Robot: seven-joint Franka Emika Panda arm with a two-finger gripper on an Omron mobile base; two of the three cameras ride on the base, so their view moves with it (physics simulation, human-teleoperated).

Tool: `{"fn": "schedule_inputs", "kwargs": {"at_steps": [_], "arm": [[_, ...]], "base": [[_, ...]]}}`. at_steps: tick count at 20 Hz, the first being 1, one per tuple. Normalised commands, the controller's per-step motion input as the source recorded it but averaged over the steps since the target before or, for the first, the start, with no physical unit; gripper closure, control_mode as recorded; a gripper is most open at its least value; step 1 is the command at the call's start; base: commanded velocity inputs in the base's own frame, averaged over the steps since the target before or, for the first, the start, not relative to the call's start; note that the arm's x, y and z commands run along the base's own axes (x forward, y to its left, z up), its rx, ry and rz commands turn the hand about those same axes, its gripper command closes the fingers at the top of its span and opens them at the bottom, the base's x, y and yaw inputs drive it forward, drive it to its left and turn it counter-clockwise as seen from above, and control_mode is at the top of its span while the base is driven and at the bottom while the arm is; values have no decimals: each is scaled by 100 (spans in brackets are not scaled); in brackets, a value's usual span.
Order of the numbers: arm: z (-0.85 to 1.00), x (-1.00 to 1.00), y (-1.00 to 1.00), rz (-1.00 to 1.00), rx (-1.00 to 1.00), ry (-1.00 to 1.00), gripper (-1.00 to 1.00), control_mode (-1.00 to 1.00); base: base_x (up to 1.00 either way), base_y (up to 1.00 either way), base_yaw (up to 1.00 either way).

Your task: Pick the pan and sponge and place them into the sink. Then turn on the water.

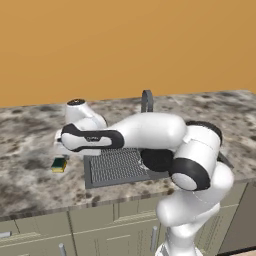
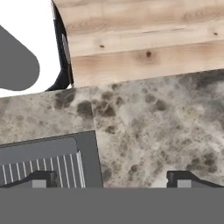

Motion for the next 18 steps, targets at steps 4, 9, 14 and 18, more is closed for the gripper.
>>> {"fn": "schedule_inputs", "kwargs": {"at_steps": [4, 9, 14, 18], "arm": [[-28, 31, 39, 0, 0, 0, -100, -100], [-24, 22, 22, 0, 0, 0, -100, -100], [-31, 33, 13, 0, 0, 0, -100, -100], [-26, 33, 16, 0, 0, 0, -100, -100]], "base": [[0, 0, 0], [0, 0, 0], [0, 0, 0], [0, 0, 0]]}}
